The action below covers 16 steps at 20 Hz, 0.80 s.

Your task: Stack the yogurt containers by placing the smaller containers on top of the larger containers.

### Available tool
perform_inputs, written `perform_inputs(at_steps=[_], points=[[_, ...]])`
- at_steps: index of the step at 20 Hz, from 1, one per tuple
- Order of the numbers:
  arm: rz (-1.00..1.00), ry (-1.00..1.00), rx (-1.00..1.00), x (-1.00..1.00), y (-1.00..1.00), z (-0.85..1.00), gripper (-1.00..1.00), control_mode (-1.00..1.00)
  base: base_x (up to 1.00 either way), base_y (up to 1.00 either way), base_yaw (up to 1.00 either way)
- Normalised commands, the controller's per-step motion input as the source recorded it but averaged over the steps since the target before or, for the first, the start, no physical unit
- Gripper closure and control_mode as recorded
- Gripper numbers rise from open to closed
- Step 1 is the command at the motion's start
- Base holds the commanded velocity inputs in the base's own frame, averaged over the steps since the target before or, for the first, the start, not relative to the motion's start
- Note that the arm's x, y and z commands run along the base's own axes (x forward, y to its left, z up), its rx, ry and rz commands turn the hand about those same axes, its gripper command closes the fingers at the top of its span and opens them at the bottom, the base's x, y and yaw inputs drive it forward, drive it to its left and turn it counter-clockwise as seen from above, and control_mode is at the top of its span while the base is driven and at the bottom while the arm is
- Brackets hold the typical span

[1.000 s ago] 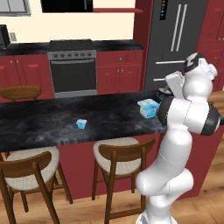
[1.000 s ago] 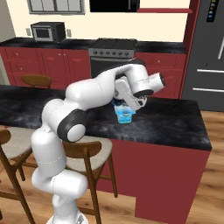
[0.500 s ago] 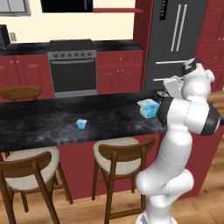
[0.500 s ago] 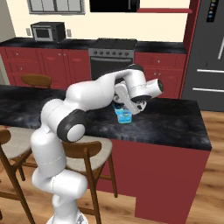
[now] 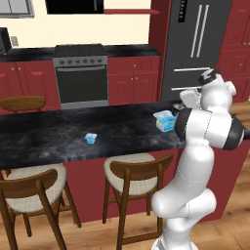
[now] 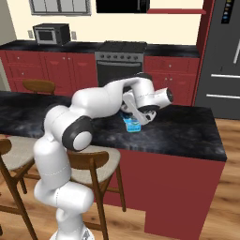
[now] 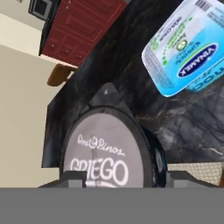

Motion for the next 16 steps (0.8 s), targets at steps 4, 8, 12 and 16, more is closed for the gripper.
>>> perform_inputs(at_steps=[4,8,12,16], points=[[0.0,0.02,0.0,0.28,0.0,-0.15,1.0,-1.0,0.0,0.0,0.0],[0.0,0.04,0.0,0.32,0.0,-0.14,1.0,-1.0,0.0,0.0,0.0],[0.0,0.03,0.0,0.27,-0.04,-0.09,1.0,-1.0,0.0,0.0,0.0],[0.0,0.02,0.0,0.27,-0.11,-0.06,1.0,-1.0,0.0,0.0,0.0]])
